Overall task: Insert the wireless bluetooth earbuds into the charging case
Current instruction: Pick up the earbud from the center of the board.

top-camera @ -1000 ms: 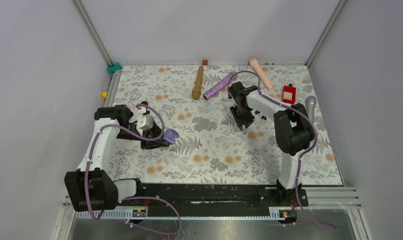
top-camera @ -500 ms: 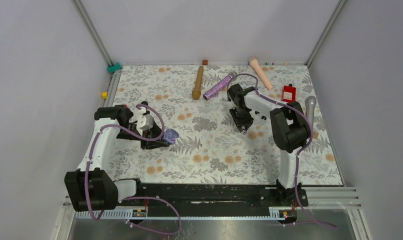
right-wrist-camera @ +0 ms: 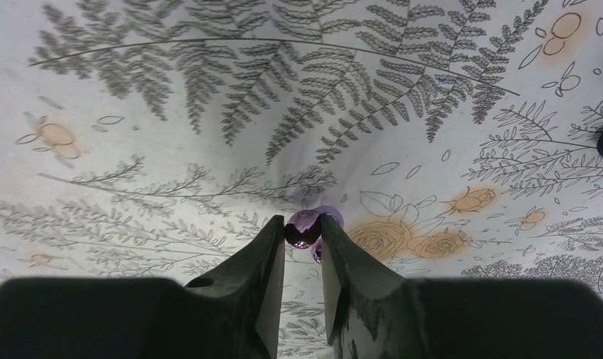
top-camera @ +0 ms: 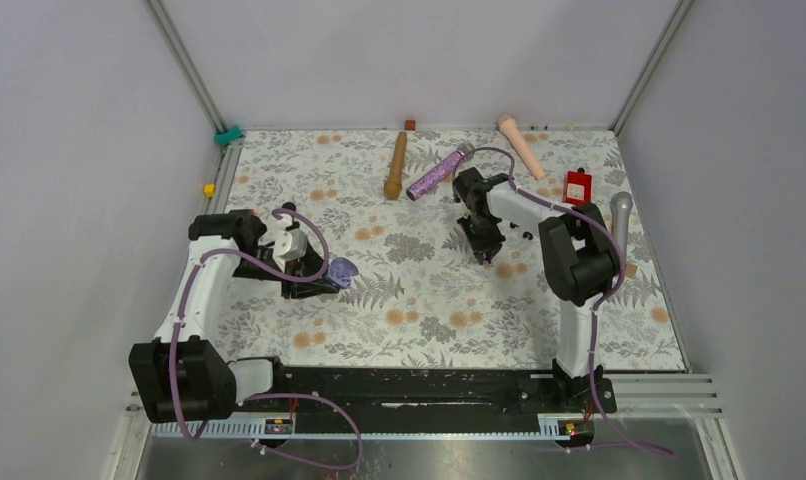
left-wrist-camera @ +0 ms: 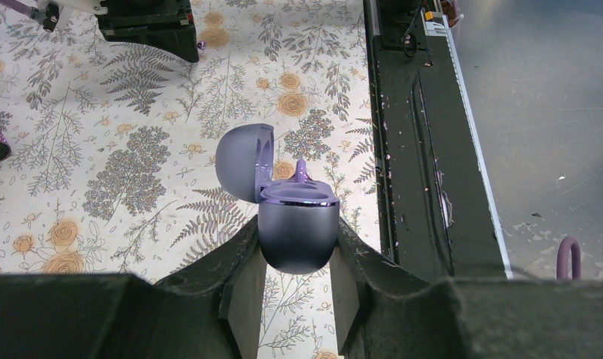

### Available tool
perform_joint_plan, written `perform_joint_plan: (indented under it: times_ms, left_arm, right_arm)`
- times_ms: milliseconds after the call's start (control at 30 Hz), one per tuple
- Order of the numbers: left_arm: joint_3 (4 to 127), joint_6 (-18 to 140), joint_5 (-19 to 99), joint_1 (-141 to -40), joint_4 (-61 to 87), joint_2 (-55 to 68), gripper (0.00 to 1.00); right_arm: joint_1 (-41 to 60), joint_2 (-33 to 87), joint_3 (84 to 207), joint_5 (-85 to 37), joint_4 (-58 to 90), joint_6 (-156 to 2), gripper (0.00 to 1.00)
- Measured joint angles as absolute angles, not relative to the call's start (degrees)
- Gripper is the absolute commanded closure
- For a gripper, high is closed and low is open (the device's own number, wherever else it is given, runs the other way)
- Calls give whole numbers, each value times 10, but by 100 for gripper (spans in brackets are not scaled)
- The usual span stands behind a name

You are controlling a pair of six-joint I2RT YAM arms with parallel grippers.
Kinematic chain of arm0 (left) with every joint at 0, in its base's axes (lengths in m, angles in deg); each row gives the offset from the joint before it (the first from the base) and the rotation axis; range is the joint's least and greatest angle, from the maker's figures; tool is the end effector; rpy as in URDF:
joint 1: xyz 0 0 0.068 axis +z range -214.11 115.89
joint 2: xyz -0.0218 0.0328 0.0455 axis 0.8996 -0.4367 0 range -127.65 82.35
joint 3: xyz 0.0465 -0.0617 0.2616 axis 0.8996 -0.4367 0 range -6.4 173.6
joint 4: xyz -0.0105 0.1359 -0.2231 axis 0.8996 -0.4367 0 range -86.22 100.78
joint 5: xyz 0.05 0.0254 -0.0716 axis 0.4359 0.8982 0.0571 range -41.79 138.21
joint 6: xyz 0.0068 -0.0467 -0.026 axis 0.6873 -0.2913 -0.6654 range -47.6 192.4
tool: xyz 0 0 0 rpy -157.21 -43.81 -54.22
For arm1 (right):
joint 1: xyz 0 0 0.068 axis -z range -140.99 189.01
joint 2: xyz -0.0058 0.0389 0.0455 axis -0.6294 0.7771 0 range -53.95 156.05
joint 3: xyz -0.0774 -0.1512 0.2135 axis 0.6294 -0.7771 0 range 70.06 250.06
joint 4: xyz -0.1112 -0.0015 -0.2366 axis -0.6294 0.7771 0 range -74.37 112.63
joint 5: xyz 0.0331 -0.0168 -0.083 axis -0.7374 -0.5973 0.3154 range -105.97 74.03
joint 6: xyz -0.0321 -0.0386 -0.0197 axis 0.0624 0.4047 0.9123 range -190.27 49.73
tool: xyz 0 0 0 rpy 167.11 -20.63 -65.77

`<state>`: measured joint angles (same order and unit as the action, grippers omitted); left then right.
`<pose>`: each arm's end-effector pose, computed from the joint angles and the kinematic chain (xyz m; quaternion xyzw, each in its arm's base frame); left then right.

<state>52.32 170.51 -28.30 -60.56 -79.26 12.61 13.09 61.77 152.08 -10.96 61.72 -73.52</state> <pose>0.1666 -0.0243 0.2923 0.5338 0.5741 -0.4479 0.4299 0.3531 0.1682 0.1575 -0.1917 0.9765 -0.0198 0.0969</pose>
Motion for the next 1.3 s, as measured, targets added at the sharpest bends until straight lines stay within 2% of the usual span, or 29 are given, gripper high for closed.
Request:
perform_joint_plan:
  times_ms: [267,567,1033,1300]
  left_arm:
    - [523,1705,-283,-606,-793,120,100]
    - [523,1705,-283,-606,-793,114,100]
    - [523,1705,-283,-606,-792,114,100]
    - [523,1705,-283,-606,-792,114,100]
  right_arm:
    - [72,575,1532,-134,615,-763,74]
    - [-2,603,1589,-205,589,-828,73]
    - [-21,643,1589,-214,560,-895,62]
    - [-25,642,1589,-205,556,-892,63]
